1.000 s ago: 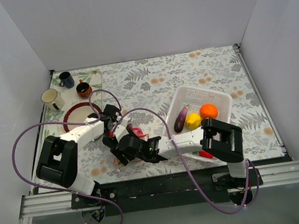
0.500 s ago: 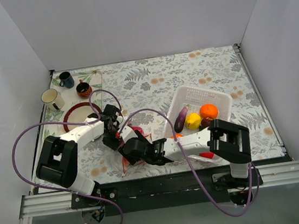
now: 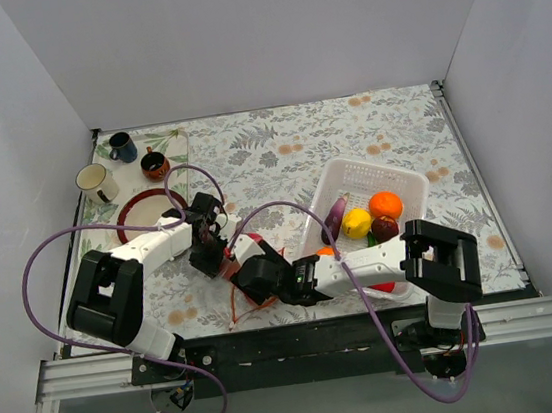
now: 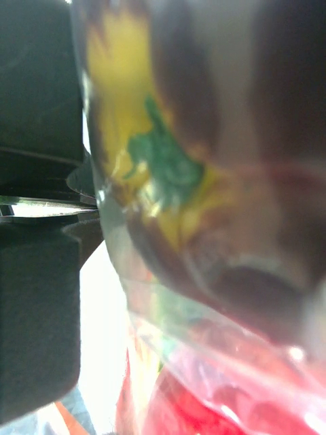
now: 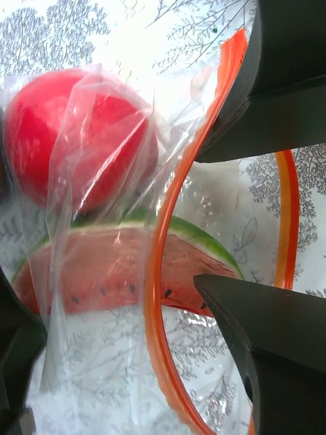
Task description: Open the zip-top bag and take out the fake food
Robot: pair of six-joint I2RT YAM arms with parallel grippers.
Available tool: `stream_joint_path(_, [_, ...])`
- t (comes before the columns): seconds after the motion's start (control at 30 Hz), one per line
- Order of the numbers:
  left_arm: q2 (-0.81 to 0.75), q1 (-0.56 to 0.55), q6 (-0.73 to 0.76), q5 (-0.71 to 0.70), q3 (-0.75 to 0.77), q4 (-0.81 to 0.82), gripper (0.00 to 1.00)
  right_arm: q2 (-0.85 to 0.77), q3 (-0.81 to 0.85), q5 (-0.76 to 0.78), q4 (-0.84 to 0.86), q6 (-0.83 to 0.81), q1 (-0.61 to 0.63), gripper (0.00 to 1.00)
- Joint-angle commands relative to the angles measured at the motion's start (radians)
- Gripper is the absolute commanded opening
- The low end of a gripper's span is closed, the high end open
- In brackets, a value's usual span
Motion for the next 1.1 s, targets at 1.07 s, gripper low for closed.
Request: stream_joint_path(1.07, [-0.011, -0.006, -0.005, -0.002, 0.017, -0.017, 0.00, 0.191, 0.134, 0.093, -0.058, 0.047, 0.057, 0.83])
